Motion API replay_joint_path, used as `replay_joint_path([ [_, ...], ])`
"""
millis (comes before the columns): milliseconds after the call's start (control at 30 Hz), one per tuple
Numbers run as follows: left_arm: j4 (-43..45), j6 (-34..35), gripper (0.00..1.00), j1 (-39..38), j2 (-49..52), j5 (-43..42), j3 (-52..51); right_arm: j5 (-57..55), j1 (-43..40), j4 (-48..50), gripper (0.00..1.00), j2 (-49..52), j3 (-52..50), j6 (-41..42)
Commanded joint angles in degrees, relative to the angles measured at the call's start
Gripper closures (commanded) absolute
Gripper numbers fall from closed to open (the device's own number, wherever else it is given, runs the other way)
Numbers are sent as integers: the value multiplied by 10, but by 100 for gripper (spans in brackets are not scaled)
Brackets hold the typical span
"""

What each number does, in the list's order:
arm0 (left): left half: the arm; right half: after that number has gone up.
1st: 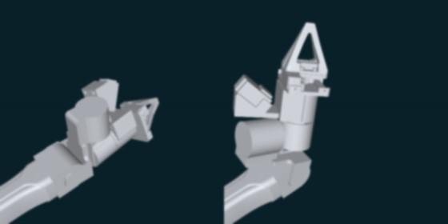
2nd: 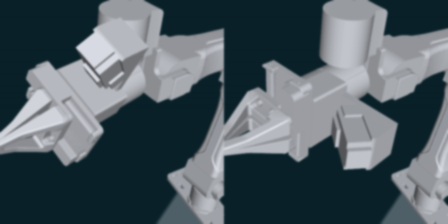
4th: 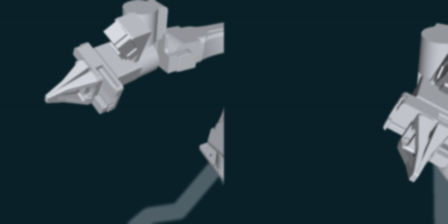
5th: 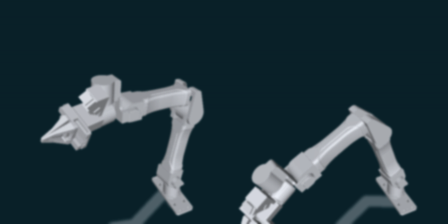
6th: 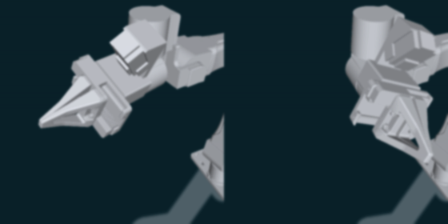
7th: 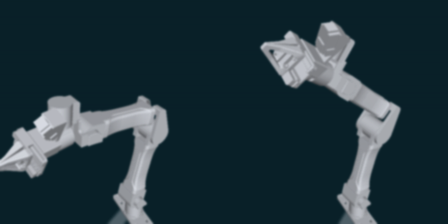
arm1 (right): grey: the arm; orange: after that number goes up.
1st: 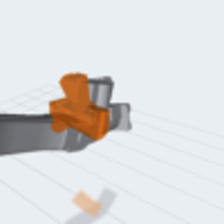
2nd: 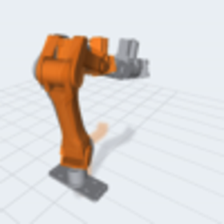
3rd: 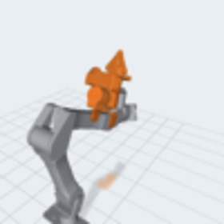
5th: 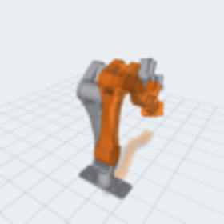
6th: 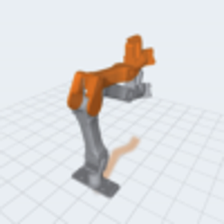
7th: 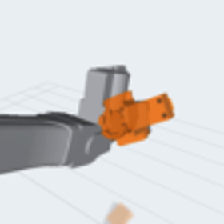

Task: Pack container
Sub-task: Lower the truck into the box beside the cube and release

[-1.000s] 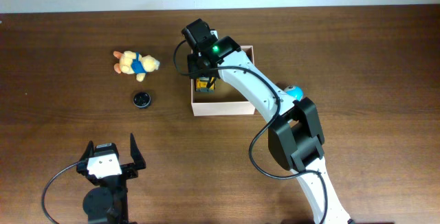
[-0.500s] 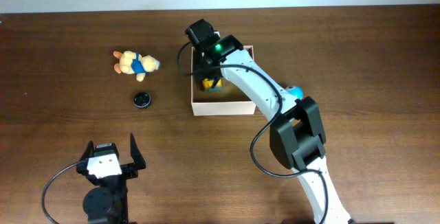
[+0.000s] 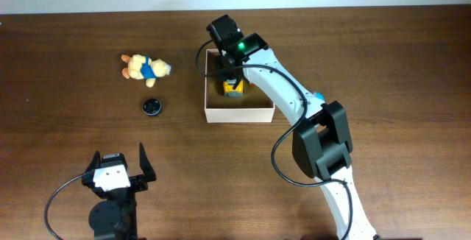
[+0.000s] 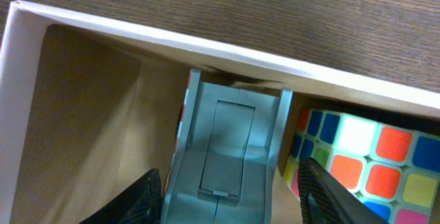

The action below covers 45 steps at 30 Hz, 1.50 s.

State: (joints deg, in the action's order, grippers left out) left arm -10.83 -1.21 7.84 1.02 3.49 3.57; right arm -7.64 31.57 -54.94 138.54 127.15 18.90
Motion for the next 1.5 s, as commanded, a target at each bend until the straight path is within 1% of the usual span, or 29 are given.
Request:
replay_joint_path([
  [0, 3, 3, 1, -2, 0, 6, -4, 1, 0, 6, 47, -7, 4, -7],
  [200, 4, 3, 1, -2, 0, 6, -4, 2, 0, 7, 48, -7, 4, -7],
  [333, 3, 3, 1, -2, 0, 6, -4, 1, 0, 8, 56, -7, 4, -7],
  [367, 3, 3, 1, -2, 0, 6, -4, 1, 0, 8, 59, -7, 4, -7],
  [500, 3, 3, 1, -2, 0, 6, -4, 1, 0, 8, 66, -7, 11, -7],
  [767, 3, 3, 1, -2, 0, 6, -4, 1, 0, -2, 67, -7, 47, -9],
  [1033, 3, 3, 1, -2, 0, 6, -4, -16, -2, -29, 67, -7, 51, -11],
  [1100, 3, 3, 1, -2, 0, 6, -4, -35, -5, -42, 73, -7, 51, -11],
  [1167, 3, 3, 1, -2, 0, 6, -4, -41, -10, -51, 76, -7, 51, -11],
  [1367, 3, 3, 1, -2, 0, 6, -4, -40, -31, -60, 76, -7, 51, -9],
  [1467, 3, 3, 1, -2, 0, 6, -4, -40, -35, -60, 78, -7, 51, -9],
])
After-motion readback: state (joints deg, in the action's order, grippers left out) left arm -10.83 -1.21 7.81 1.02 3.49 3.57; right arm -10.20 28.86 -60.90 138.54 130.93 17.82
